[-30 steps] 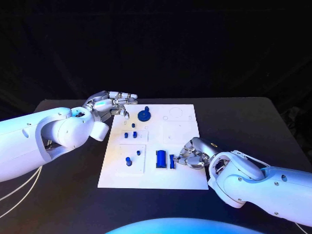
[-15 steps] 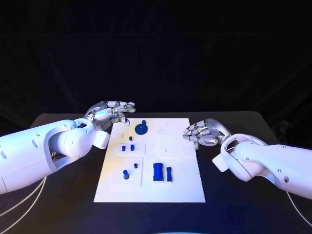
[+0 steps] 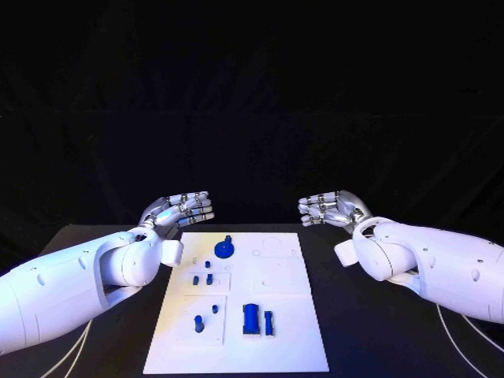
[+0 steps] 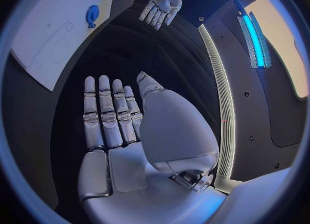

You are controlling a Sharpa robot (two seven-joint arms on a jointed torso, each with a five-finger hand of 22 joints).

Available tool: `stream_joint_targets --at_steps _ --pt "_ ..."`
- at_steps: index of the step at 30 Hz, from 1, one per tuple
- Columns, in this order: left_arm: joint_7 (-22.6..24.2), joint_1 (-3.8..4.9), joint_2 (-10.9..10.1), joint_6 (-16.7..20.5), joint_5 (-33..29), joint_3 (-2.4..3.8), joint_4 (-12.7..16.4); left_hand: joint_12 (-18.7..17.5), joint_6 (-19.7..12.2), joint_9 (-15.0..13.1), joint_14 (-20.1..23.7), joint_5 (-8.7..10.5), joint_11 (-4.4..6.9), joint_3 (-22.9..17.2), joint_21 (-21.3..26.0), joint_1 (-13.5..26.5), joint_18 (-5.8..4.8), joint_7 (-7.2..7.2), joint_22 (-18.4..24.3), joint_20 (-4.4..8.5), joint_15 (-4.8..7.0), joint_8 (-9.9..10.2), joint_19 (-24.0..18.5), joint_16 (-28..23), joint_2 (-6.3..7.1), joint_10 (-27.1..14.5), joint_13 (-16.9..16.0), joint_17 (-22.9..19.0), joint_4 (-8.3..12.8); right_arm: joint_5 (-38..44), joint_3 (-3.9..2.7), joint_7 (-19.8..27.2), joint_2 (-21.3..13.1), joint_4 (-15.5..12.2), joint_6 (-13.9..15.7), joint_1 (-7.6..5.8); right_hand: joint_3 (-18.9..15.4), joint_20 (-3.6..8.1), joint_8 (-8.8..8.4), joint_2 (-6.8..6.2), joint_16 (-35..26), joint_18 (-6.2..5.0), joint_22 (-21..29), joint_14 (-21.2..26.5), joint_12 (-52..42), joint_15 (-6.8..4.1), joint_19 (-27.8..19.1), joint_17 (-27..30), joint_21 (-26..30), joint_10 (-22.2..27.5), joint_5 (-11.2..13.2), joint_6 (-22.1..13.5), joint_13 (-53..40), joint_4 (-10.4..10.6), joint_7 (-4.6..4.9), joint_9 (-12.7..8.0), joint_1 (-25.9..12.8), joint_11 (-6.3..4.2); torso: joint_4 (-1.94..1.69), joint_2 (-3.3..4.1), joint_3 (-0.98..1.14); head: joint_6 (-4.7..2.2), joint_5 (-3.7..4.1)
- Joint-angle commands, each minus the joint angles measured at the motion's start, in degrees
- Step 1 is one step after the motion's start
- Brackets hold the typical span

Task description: Assemble the parts on the task board

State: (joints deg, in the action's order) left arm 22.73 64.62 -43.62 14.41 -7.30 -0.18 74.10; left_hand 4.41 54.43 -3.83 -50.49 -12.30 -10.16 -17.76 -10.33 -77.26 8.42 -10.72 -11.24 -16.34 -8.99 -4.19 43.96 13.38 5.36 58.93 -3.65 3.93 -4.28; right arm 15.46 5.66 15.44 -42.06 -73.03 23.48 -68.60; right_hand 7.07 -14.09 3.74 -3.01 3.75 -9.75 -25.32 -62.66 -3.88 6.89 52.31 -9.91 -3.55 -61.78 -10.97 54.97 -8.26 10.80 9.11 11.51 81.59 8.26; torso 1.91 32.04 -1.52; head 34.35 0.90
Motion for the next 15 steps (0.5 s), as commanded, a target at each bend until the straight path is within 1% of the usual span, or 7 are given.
stream_joint_targets --at_steps 1,6,7,12,13,14,15 --pt "0.20 -0.06 0.18 0.15 -0.19 0.00 -0.29 -4.41 -16.33 3.83 14.98 3.69 3.04 5.70 3.70 23.00 -2.53 3.22 3.88 4.71 2.53 4.19 -13.00 -4.88 -5.36 -17.68 3.65 -3.93 4.28 -0.36 -0.01 0.29 0.23 0.33 -0.19 -0.01 -2.39 4.13 -3.74 3.01 -3.75 2.93 8.48 18.67 3.88 -1.94 -15.79 3.54 3.55 18.42 3.29 -16.49 3.07 -3.40 -2.73 -3.87 -24.59 -2.36 -0.03 -0.08 0.01 -0.06 -0.04" --pt "0.60 -0.32 0.11 1.88 0.25 0.01 0.66 -4.41 -21.90 3.83 19.97 4.93 4.00 7.66 4.99 30.82 -2.53 4.15 5.27 6.38 3.49 4.19 -17.33 -6.65 -5.36 -23.89 3.65 -3.93 4.28 -1.62 -0.48 1.46 -0.01 -1.11 1.55 0.69 -7.07 5.61 -3.74 3.01 -3.75 2.93 11.47 25.03 3.88 -2.62 -21.34 4.80 3.55 24.77 4.48 -22.06 4.18 -4.48 -3.46 -5.25 -32.85 -3.04 -0.90 -0.44 0.71 -0.02 -0.44" --pt "0.84 -0.47 0.06 2.93 0.51 0.02 1.23 -4.41 -24.01 3.83 21.95 5.42 4.33 8.33 5.37 33.84 -2.67 4.59 5.64 7.03 3.86 4.19 -19.08 -7.08 -5.36 -26.13 3.65 -3.93 4.28 -2.37 -0.76 2.17 -0.15 -1.98 2.59 1.12 -7.07 6.16 -3.74 3.01 -3.75 3.60 12.37 27.46 3.88 -6.89 -23.35 5.14 3.55 27.17 4.91 -24.19 8.26 -5.00 -3.82 -5.65 -36.00 -3.38 -1.33 -0.62 1.06 0.00 -0.64" --pt "2.10 -1.28 -0.17 8.32 1.88 0.05 4.17 -4.41 -29.26 3.83 26.87 6.58 5.39 9.97 6.20 41.32 -3.61 5.65 6.63 8.64 4.74 4.19 -23.38 -8.14 -5.36 -31.81 3.65 -3.93 4.28 -6.28 -2.22 5.81 -0.89 -6.44 7.99 3.30 -7.07 7.53 -3.74 3.01 -3.75 4.50 14.60 33.52 3.88 -6.89 -28.33 9.91 3.55 33.12 5.96 -29.49 8.26 -6.11 -4.73 -6.65 -43.82 -4.22 -1.91 -0.86 1.52 0.02 -0.90" --pt "2.42 -1.49 -0.23 9.73 2.24 0.06 4.95 -4.41 -30.25 3.83 27.79 6.83 5.58 10.25 10.33 42.74 -3.73 5.86 6.79 8.97 4.91 4.19 -24.17 -8.37 -5.36 -32.88 3.65 -3.93 4.28 -7.31 -2.61 6.76 -1.09 -7.62 9.40 3.88 -7.07 7.78 -3.74 3.01 -3.75 4.51 15.02 34.65 3.88 -6.89 -29.26 9.91 3.55 34.24 6.13 -30.48 8.26 -6.29 -4.90 -6.85 -45.29 -8.26 -1.91 -0.86 1.52 0.02 -0.90" --pt "2.96 -1.83 -0.32 12.03 2.82 0.07 6.20 -4.41 -31.60 3.83 29.07 7.11 5.83 10.68 10.33 44.66 -3.74 6.12 7.05 9.37 8.99 4.19 -25.28 -8.63 -5.36 -34.32 3.65 -3.93 4.28 -8.90 -3.21 8.25 -1.39 -9.44 11.60 4.77 -7.07 8.13 -3.74 3.01 -3.75 4.51 15.60 36.21 3.88 -6.89 -30.56 9.91 3.55 35.75 6.42 -31.84 8.26 -6.56 -9.11 -7.11 -47.31 -8.26 -1.91 -0.86 1.52 0.02 -0.90" --pt "3.35 -2.08 -0.40 13.73 3.25 0.08 7.13 -4.41 -32.50 3.83 29.91 7.31 5.99 10.96 10.33 45.93 -3.74 6.30 7.22 9.66 8.99 4.19 -26.00 -8.82 -5.36 -35.29 3.65 -3.93 4.28 -9.90 -3.58 9.18 -1.58 -10.58 12.98 5.33 -7.07 8.36 -3.74 3.01 -3.75 4.63 15.97 37.24 3.88 -6.89 -31.39 9.91 3.55 36.77 6.58 -32.74 8.26 -6.72 -9.11 -7.27 -48.63 -8.26 -1.91 -0.86 1.52 0.02 -0.90"
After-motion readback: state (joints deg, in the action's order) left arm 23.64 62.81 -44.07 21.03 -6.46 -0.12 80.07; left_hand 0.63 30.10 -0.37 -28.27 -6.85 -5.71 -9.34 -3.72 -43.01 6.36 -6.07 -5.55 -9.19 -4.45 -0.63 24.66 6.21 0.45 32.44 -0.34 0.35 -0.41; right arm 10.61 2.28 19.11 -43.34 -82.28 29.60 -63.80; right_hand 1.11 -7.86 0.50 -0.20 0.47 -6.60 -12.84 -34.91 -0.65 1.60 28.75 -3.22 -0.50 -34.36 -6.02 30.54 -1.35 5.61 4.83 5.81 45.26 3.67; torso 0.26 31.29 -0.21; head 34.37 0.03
